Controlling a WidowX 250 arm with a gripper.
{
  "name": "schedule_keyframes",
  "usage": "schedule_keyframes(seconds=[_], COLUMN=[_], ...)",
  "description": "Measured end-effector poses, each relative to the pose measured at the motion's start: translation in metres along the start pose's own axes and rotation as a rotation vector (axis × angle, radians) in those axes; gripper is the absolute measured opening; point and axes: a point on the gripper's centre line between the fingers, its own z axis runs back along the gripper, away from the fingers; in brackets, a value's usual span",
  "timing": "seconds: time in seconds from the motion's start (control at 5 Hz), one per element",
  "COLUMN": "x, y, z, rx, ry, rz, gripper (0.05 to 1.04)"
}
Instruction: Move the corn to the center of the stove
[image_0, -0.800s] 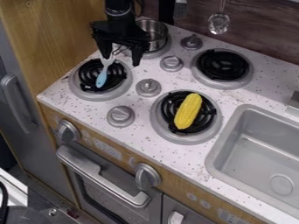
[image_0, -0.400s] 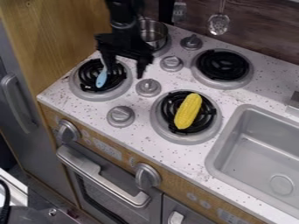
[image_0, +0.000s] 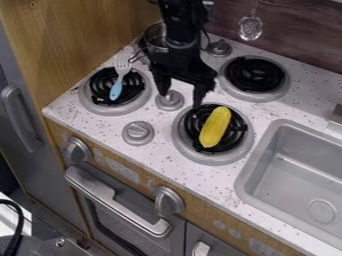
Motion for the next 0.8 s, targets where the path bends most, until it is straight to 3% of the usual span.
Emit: schedule_keyframes(seconds=[0.2, 0.4, 0.6, 0.8], x=[-0.002, -0.012, -0.016, -0.024], y=[-0.023, -0.037, -0.048, -0.051], z=[-0.001, -0.019, -0.027, -0.054], rx=[-0.012, -0.027, -0.039, -0.031], ry=[0.004, 0.052, 0.068, 0.141], rz=[-0.044, -0.062, -0.063, -0.071], gripper=[1.001, 1.000, 1.001, 1.000])
